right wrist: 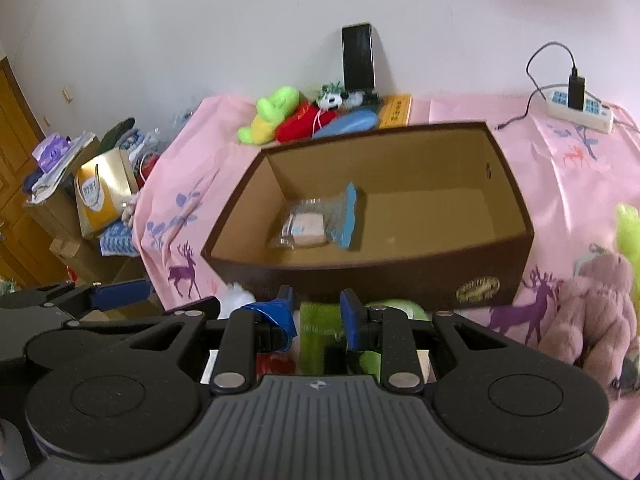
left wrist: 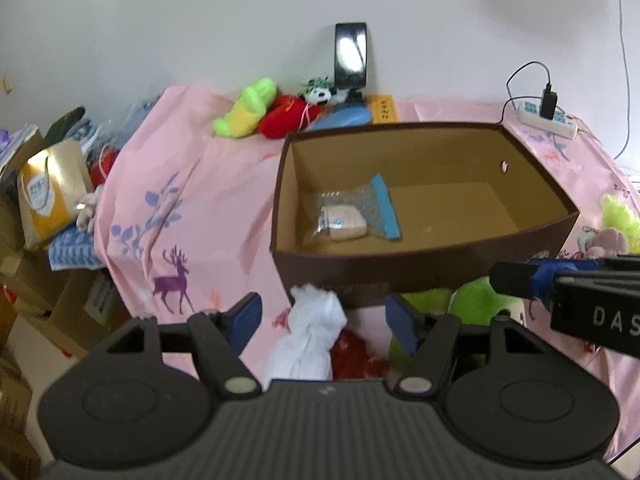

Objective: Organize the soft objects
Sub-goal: 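Move the right gripper to the white cloth-wrapped bundle, then grasp the white bundle with the right gripper and lift it, then carry the white bundle into the brown box and lower it, then open the right gripper and withdraw it from the box, then reach the right gripper to the green mushroom plush and grasp it, then lift the green plush with the right gripper and carry it over the box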

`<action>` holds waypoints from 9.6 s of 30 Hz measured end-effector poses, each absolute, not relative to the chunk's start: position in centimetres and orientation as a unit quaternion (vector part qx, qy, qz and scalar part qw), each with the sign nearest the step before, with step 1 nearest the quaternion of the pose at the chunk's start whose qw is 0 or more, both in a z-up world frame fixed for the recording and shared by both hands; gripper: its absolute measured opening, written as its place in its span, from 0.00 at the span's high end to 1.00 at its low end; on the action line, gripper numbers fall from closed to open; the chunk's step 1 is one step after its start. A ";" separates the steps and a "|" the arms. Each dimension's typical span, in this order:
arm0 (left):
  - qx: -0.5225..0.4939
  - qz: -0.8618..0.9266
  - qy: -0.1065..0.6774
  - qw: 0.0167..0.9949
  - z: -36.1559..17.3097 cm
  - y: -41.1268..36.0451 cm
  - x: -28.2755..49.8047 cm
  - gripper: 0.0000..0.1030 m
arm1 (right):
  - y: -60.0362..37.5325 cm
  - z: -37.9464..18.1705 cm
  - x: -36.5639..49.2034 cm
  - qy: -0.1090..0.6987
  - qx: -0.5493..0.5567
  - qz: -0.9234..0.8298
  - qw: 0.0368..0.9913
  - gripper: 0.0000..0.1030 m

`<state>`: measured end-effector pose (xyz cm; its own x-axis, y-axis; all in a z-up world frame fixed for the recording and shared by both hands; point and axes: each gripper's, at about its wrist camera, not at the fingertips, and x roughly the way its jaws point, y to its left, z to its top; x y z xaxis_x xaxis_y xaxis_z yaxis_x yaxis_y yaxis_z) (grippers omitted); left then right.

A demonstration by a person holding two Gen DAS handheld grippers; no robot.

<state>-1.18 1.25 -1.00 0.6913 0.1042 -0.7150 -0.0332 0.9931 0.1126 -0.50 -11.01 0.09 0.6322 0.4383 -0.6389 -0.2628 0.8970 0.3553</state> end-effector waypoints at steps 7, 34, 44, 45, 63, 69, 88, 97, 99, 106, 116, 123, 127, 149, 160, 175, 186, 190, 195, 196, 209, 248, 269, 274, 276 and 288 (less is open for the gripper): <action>0.028 0.038 0.412 0.910 -1.9 2.2 -2.7 0.34 | -9.9 -1.3 -1.6 0.417 0.115 0.210 0.877 0.92; -0.047 -0.122 0.461 0.878 -8.5 10.2 -2.4 0.33 | -4.3 -5.0 1.5 0.511 0.148 0.289 0.796 0.91; -0.021 -0.140 0.483 0.864 -10.7 11.0 0.1 0.33 | -2.9 -6.2 2.4 0.538 0.182 0.296 0.768 0.90; -0.023 -0.142 0.484 0.863 -10.8 11.1 0.2 0.33 | -2.7 -6.4 2.5 0.541 0.183 0.297 0.765 0.90; -0.051 -0.160 0.484 0.859 -11.1 11.2 -0.1 0.82 | -1.0 -8.4 4.5 0.604 0.188 0.303 0.713 0.85; -0.055 -0.172 0.473 0.862 -9.2 11.9 -1.1 0.82 | -1.6 -7.5 4.1 0.591 0.197 0.328 0.710 0.86; -0.031 -0.227 0.377 0.897 -0.8 10.3 -1.6 0.82 | -4.0 -0.3 2.9 0.467 0.193 0.374 0.777 0.87; -0.024 -0.251 0.325 0.912 2.6 8.0 2.7 0.82 | -5.6 3.8 5.4 0.402 0.152 0.349 0.833 0.87; -0.020 -0.253 0.314 0.915 3.3 7.5 4.1 0.82 | -6.0 4.7 6.3 0.391 0.138 0.342 0.843 0.86; -0.035 -0.240 0.308 0.920 4.0 6.4 9.7 0.82 | -6.4 5.9 10.5 0.369 0.101 0.325 0.865 0.86; -0.071 -0.182 0.394 0.898 -1.0 5.8 15.4 0.82 | -5.3 1.3 15.6 0.420 0.074 0.319 0.846 0.86; -0.074 -0.140 0.454 0.877 -4.9 5.4 16.2 0.82 | -4.4 -2.7 17.1 0.473 0.065 0.339 0.810 0.86; -0.059 -0.122 0.476 0.869 -6.1 5.2 15.9 0.82 | -3.9 -4.4 17.4 0.497 0.063 0.356 0.789 0.86; 0.068 -0.111 0.432 0.892 -5.0 2.6 12.5 0.41 | -4.1 -7.9 18.0 0.530 0.100 0.344 0.769 0.86; 0.059 -0.106 0.412 0.903 -3.2 3.1 11.4 0.39 | -5.7 -6.1 16.5 0.503 0.126 0.319 0.793 0.85; 0.070 -0.129 0.385 0.911 -0.9 2.0 8.1 0.37 | -7.3 -2.7 12.8 0.452 0.151 0.290 0.830 0.85; 0.062 -0.128 0.386 0.911 -0.5 2.6 6.5 0.36 | -8.0 -2.0 9.7 0.442 0.167 0.273 0.838 0.85; 0.060 -0.130 0.385 0.912 -0.4 2.7 5.9 0.36 | -8.4 -1.8 8.6 0.440 0.175 0.266 0.839 0.85; 0.062 -0.133 0.392 0.908 -0.6 2.6 5.5 0.35 | -8.8 -1.7 7.6 0.441 0.189 0.261 0.838 0.85; 0.063 -0.133 0.394 0.907 -0.6 2.6 5.4 0.35 | -8.9 -1.7 7.4 0.441 0.191 0.260 0.837 0.85; 0.061 -0.141 0.408 0.900 -1.3 2.7 4.2 0.34 | -9.1 -1.6 4.8 0.439 0.174 0.246 0.847 0.85; 0.013 -0.312 0.453 0.835 -7.9 -3.5 5.2 0.32 | -17.4 -7.8 2.5 0.507 0.225 0.170 0.814 0.83; 0.023 -0.310 0.440 0.842 -8.6 -4.1 5.7 0.29 | -18.8 -9.5 3.6 0.518 0.289 0.221 0.774 0.79; 0.030 -0.324 0.427 0.843 -7.8 -4.2 4.9 0.29 | -17.9 -7.8 2.7 0.508 0.245 0.210 0.799 0.80; 0.033 -0.335 0.417 0.844 -7.2 -4.2 4.4 0.29 | -17.3 -7.0 2.4 0.503 0.224 0.206 0.809 0.80; 0.053 -0.386 0.315 0.865 -1.3 -3.6 2.5 0.29 | -16.7 -0.9 0.6 0.439 0.187 0.187 0.859 0.80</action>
